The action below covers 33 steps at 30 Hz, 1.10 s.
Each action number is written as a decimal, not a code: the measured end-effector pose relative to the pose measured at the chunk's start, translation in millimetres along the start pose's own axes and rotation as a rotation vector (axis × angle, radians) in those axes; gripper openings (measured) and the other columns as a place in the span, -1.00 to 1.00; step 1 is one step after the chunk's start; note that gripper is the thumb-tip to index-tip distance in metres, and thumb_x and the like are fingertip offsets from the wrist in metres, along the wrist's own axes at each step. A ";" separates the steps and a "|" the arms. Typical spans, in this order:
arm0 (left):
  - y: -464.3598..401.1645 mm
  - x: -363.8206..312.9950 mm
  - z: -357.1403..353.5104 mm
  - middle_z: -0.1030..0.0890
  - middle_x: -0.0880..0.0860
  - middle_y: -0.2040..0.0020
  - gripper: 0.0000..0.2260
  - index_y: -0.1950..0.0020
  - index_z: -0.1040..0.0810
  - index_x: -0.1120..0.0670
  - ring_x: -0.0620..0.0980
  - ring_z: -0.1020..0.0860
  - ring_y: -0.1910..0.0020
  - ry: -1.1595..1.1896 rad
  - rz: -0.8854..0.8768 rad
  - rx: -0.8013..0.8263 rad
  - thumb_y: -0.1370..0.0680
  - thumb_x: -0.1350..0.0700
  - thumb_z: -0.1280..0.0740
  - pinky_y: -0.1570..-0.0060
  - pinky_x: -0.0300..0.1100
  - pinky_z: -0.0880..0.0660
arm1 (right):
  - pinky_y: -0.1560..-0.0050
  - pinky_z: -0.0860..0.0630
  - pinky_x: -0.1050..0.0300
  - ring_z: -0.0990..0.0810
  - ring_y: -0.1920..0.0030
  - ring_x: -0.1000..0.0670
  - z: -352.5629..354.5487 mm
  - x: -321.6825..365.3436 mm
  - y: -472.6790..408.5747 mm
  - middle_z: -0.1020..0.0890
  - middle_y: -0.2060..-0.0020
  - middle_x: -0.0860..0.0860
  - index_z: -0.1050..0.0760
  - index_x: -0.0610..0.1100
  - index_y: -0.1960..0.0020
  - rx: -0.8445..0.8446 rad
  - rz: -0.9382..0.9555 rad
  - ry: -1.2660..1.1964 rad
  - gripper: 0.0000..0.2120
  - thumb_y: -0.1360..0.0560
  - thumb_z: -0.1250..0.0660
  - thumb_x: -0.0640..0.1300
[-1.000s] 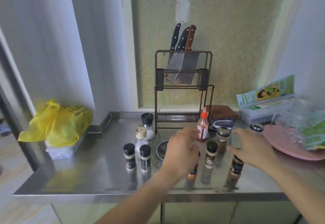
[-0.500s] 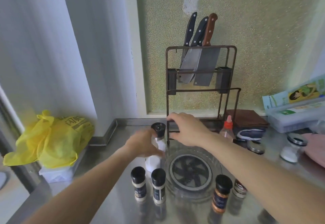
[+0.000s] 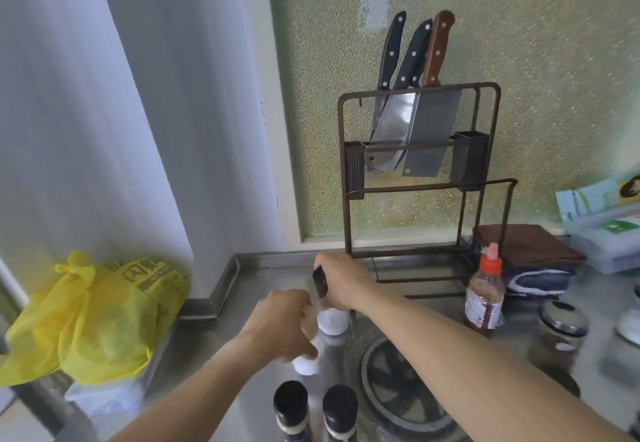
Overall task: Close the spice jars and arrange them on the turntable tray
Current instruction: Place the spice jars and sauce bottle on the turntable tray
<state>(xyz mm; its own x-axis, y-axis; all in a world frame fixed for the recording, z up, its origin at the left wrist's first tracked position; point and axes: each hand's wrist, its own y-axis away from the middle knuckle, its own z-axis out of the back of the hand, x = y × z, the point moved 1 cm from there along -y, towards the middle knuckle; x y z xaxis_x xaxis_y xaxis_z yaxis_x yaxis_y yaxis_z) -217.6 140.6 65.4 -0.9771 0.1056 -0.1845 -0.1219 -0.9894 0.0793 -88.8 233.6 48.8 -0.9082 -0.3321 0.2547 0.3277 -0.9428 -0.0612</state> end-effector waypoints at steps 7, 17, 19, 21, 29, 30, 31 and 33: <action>18.6 1.1 48.0 -0.56 -0.08 -0.01 -0.49 -0.15 -0.50 -0.01 -0.03 -0.50 0.06 0.030 0.022 -0.141 -0.30 -0.07 -0.60 0.20 -0.28 -0.39 | 0.10 -0.51 -0.02 -0.61 -0.05 -0.23 29.4 17.1 27.5 -0.54 -0.08 -0.13 -0.36 -0.08 -0.23 -0.180 0.019 -0.050 -0.49 -0.38 -0.53 -0.17; 10.7 -70.5 34.7 -0.58 0.01 -0.01 -0.44 -0.17 -0.51 0.08 0.05 -0.51 0.04 0.086 -0.068 -0.142 -0.27 -0.06 -0.62 0.11 -0.14 -0.46 | 0.13 -0.49 0.07 -0.55 0.01 -0.09 108.2 -37.3 112.3 -0.56 -0.07 -0.05 -0.36 -0.04 -0.32 -0.158 -0.110 -0.075 -0.25 -0.25 -0.65 -0.06; 5.1 -82.8 22.5 -0.61 0.04 -0.09 -0.41 -0.20 -0.50 0.09 0.08 -0.56 -0.03 0.103 -0.067 -0.116 -0.28 -0.04 -0.63 0.01 -0.08 -0.56 | 0.13 -0.51 0.07 -0.56 0.01 -0.09 108.3 -51.2 124.7 -0.54 -0.09 -0.06 -0.33 -0.06 -0.36 -0.122 -0.156 -0.065 -0.24 -0.28 -0.64 -0.07; -2.9 -90.9 11.0 -0.62 0.07 -0.13 -0.41 -0.21 -0.50 0.11 0.11 -0.59 -0.08 0.109 -0.058 -0.096 -0.29 -0.01 -0.64 -0.06 -0.06 -0.59 | 0.11 -0.51 0.06 -0.56 0.00 -0.10 104.0 -62.0 130.7 -0.54 -0.10 -0.06 -0.32 -0.05 -0.37 -0.092 -0.188 -0.059 -0.24 -0.29 -0.63 -0.07; -34.8 -106.3 -19.2 -0.60 0.08 -0.19 -0.38 -0.31 -0.43 0.10 0.12 -0.56 -0.17 0.128 -0.047 -0.090 -0.34 0.03 -0.60 -0.01 -0.14 -0.48 | 0.08 -0.50 0.06 -0.54 -0.01 -0.07 69.0 -87.9 116.1 -0.56 -0.11 -0.03 -0.34 -0.06 -0.37 -0.058 -0.202 -0.054 -0.25 -0.29 -0.63 -0.05; -36.7 -107.1 -23.2 -0.61 0.08 -0.18 -0.39 -0.29 -0.42 0.10 0.12 -0.57 -0.15 0.126 -0.052 -0.084 -0.34 0.02 -0.59 0.04 -0.15 -0.45 | 0.04 -0.53 0.04 -0.56 -0.05 -0.08 65.5 -89.3 114.3 -0.57 -0.13 -0.03 -0.34 -0.07 -0.36 -0.054 -0.198 -0.049 -0.25 -0.29 -0.63 -0.05; -38.6 -107.2 -27.3 -0.61 0.09 -0.17 -0.42 -0.27 -0.41 0.11 0.14 -0.57 -0.13 0.123 -0.054 -0.077 -0.35 0.02 -0.58 0.07 -0.15 -0.44 | 0.02 -0.55 0.02 -0.57 -0.08 -0.09 62.5 -90.9 112.9 -0.57 -0.15 -0.04 -0.34 -0.07 -0.36 -0.048 -0.193 -0.046 -0.26 -0.30 -0.63 -0.06; -41.3 -106.3 -33.2 -0.61 0.11 -0.16 -0.45 -0.24 -0.40 0.12 0.15 -0.57 -0.13 0.115 -0.057 -0.077 -0.37 0.02 -0.55 0.08 -0.13 -0.43 | 0.05 -0.55 0.02 -0.58 -0.08 -0.10 58.2 -93.1 112.4 -0.56 -0.16 -0.04 -0.34 -0.06 -0.35 -0.041 -0.188 -0.055 -0.29 -0.31 -0.61 -0.08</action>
<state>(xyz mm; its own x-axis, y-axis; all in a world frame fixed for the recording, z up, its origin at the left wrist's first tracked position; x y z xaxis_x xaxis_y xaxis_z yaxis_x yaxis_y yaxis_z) -102.9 166.9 49.2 -0.9420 0.1542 -0.2981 -0.1588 -0.9873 -0.0087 47.8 160.1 74.3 -0.9364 -0.1496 0.3176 0.1422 -0.9888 -0.0463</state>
